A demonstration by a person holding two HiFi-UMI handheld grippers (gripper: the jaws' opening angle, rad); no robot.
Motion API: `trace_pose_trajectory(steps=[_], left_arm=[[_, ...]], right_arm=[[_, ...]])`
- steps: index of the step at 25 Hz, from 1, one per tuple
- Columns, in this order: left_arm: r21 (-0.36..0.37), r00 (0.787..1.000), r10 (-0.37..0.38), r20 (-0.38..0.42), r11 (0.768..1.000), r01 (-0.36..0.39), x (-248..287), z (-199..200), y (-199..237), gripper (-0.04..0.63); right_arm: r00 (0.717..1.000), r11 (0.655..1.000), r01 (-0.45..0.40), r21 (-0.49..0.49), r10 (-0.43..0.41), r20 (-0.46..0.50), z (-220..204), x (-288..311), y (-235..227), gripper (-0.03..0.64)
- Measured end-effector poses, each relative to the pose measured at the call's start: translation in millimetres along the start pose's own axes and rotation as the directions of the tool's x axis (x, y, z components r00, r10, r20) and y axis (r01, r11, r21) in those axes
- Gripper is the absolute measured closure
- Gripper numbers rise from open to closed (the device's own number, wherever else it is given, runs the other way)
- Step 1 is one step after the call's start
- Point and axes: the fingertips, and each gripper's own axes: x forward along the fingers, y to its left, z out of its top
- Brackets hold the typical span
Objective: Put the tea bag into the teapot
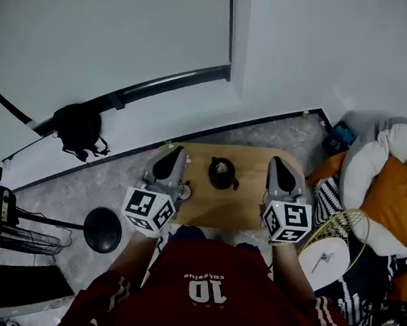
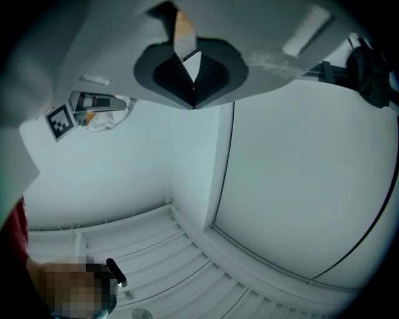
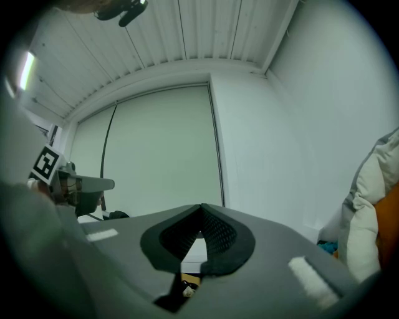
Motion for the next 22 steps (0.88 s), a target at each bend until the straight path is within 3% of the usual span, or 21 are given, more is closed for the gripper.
trace_pose_trajectory(steps=[22], left_arm=[[-0.008,1.0,0.017,0.007,1.0,-0.017,-10.5,-0.2,-0.9,0.594]], right_arm=[[1.0,0.999,-0.029,-0.023,0.029,-0.013,-2.4,-0.6,9.5,0.621]])
